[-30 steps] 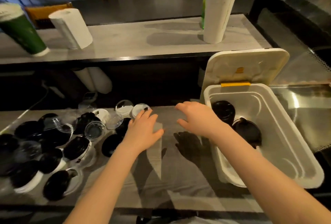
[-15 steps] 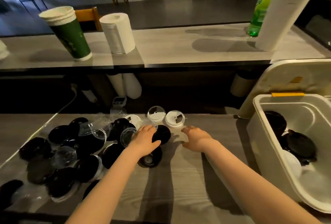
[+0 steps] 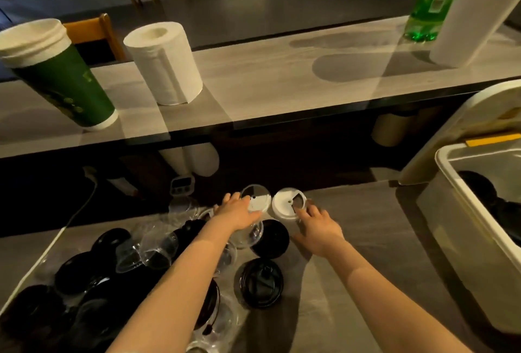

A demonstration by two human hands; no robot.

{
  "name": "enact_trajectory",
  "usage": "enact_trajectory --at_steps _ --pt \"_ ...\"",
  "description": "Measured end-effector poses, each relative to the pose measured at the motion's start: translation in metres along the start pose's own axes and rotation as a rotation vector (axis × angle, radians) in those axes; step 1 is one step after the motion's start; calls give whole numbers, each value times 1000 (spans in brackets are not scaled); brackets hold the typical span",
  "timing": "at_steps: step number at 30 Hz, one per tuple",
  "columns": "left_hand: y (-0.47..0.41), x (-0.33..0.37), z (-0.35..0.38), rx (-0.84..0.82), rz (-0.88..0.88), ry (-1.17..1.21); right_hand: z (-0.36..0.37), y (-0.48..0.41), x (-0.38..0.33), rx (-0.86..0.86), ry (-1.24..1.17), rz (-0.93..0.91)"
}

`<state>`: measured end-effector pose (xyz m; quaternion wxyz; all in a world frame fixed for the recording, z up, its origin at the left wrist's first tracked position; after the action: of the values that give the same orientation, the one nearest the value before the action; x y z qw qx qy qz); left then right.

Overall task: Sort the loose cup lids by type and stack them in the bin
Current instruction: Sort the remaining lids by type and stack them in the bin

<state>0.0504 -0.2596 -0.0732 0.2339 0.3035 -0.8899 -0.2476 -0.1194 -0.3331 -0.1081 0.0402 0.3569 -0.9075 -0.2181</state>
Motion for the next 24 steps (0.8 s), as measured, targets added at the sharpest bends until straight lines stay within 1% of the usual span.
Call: enact_trajectory --at_steps 2,4,7,9,11,14,16,17,20,24 --pt "-13 -7 7 -41 -44 23 -5 -1 2 56 -41 22" --pt "-20 -10 16 -65 -63 68 -8 -2 7 71 -86 51" --pt "-23 -8 17 24 -46 155 -8 -3 14 84 -112 87" --pt "-23 -8 14 92 -36 178 -11 -2 18 137 -137 103" --pt "-23 -8 13 119 -33 162 -15 1 20 200 -175 116" --pt "-26 -6 14 137 -44 133 -14 1 26 228 -241 146" --pt "-27 0 11 170 -23 113 -13 2 30 239 -337 170" --pt "-27 3 9 186 -3 143 -13 2 34 244 -414 194" --pt "-23 9 4 232 67 337 -10 4 44 248 -673 260" --pt "-12 17 -5 301 138 483 -6 3 46 195 -913 260"
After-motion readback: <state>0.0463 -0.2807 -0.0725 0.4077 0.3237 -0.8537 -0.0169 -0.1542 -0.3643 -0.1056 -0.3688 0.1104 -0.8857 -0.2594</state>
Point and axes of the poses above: each hand's wrist, its own y-axis away from the middle knuckle, its own z-axis out of the palm, x = y × z, the point moved 10 cm from there along -y, towards the middle knuckle, and after that the axes turned 12 degrees about y, right-handed, at the moved point
